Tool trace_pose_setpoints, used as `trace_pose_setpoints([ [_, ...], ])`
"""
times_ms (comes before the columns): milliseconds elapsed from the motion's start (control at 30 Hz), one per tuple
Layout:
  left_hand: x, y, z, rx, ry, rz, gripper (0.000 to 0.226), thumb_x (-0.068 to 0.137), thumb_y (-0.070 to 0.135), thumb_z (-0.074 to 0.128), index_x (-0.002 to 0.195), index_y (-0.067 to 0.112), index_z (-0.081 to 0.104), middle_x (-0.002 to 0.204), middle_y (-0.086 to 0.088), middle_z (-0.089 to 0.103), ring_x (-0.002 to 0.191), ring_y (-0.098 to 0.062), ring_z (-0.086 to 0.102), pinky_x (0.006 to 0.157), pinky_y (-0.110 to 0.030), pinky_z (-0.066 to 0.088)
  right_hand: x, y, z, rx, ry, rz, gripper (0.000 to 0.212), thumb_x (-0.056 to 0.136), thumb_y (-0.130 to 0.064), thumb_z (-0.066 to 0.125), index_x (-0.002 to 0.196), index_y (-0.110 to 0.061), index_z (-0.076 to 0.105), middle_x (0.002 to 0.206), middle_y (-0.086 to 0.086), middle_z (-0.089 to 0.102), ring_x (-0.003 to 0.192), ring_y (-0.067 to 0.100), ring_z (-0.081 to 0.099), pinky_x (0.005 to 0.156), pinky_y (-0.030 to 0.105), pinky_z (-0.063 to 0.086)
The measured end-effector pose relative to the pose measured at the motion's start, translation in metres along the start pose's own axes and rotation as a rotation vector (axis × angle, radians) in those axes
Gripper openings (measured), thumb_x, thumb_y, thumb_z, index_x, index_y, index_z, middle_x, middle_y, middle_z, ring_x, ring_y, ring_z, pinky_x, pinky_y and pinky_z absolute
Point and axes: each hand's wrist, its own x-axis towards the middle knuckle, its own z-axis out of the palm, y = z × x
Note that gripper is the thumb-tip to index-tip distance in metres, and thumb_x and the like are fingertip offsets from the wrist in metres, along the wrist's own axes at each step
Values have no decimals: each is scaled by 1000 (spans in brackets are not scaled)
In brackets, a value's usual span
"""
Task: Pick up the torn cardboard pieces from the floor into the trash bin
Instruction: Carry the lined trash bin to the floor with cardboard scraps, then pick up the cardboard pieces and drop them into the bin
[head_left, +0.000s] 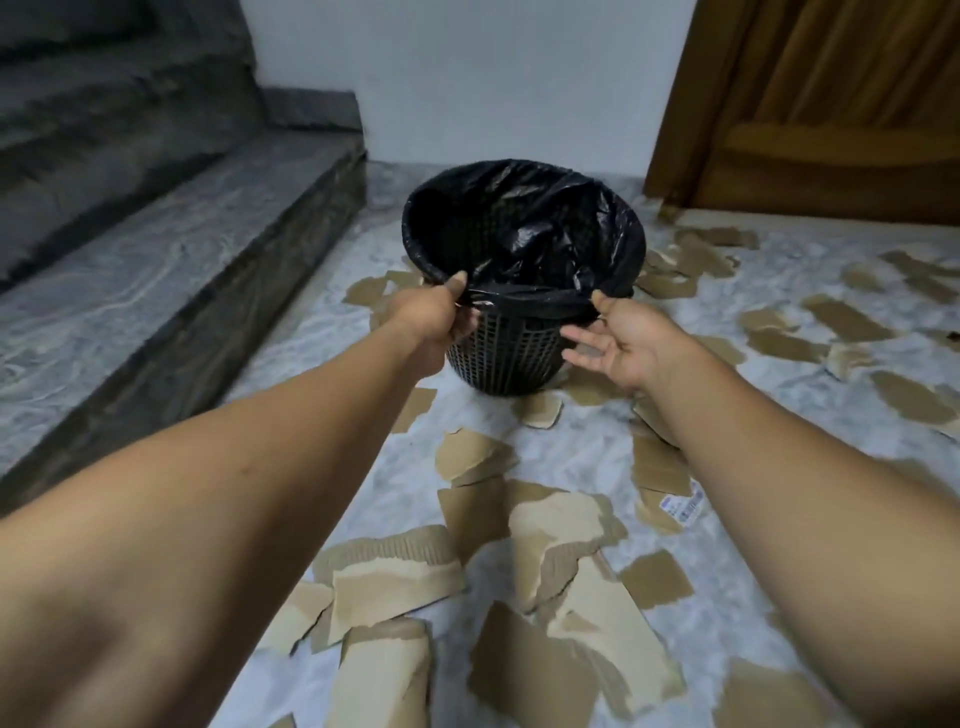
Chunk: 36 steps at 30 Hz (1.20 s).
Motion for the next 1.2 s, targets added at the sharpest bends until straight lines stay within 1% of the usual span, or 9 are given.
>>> trace_pose_setpoints([
  [100, -14, 12, 2, -2, -27, 16, 15, 97, 16, 60, 95, 2, 59, 48, 1, 59, 54, -14, 57, 61, -27, 59, -17, 3, 5, -82, -10, -47, 40, 107, -17, 37, 147, -15, 39, 152, 7, 42, 118, 26, 59, 84, 49, 50],
  [233, -36, 15, -4, 114, -79, 15, 38, 94, 23, 64, 127, 5, 56, 108, -9, 70, 73, -18, 69, 53, -27, 58, -48, 16, 5, -147, 48, -86, 46, 105, -14, 40, 151, -15, 33, 142, 5, 53, 104, 25, 63, 83, 47, 53],
  [400, -88, -40, -44, 847, -158, 176, 41, 89, 30, 70, 121, 8, 58, 106, -8, 68, 92, -26, 68, 82, -44, 58, -95, 79, -11, -491, 104, -83, 39, 100, -13, 50, 139, -17, 47, 121, 7, 62, 80, 21, 65, 73, 39, 55],
  [533, -136, -113, -107, 1370, -199, 55, 62, 81, 40, 76, 131, 9, 56, 129, -9, 61, 117, -26, 58, 96, -34, 48, -132, 167, -34, -835, 22, 66, 26, 92, -23, 60, 118, -27, 58, 98, 10, 65, 61, 23, 57, 61, 33, 45],
  [700, -178, -178, -171, 1358, -2, -198, 57, 72, 59, 70, 101, 12, 55, 111, -11, 62, 100, -30, 59, 77, -35, 50, -161, 242, -39, -1366, -136, -123, 23, 91, -18, 57, 114, -18, 64, 113, 7, 60, 105, 30, 59, 83, 32, 48],
  [833, -192, -212, -184, 1439, 36, -311, 90, 54, 76, 70, 115, 12, 55, 109, -10, 58, 95, -30, 58, 70, -36, 48, -176, 270, -41, -1718, -140, -221, 34, 95, -28, 57, 127, -16, 57, 131, 10, 45, 120, 36, 45, 94, 49, 49],
  [1000, -207, -218, -166, 1412, 102, -249, 69, 83, 19, 61, 141, 8, 26, 126, -15, 50, 117, -36, 51, 98, -48, 44, -188, 275, -42, -1781, -189, -174, 57, 87, -36, 70, 135, -18, 47, 136, 9, 40, 123, 35, 42, 99, 48, 46],
  [1100, -199, -220, -165, 1425, 66, -254, 75, 79, 20, 66, 139, 7, 24, 123, -12, 55, 114, -33, 53, 96, -44, 44, -187, 277, -41, -1698, -76, -107, 85, 74, -40, 82, 140, -20, 34, 138, 11, 37, 130, 34, 37, 104, 47, 40],
  [1200, -189, -215, -161, 1374, -43, -216, 57, 79, 36, 77, 112, 3, 44, 111, -13, 61, 92, -25, 57, 69, -31, 46, -182, 275, -40, -1692, -20, -49, 90, 68, -45, 86, 140, -19, 38, 140, 8, 37, 130, 34, 36, 105, 50, 36],
])
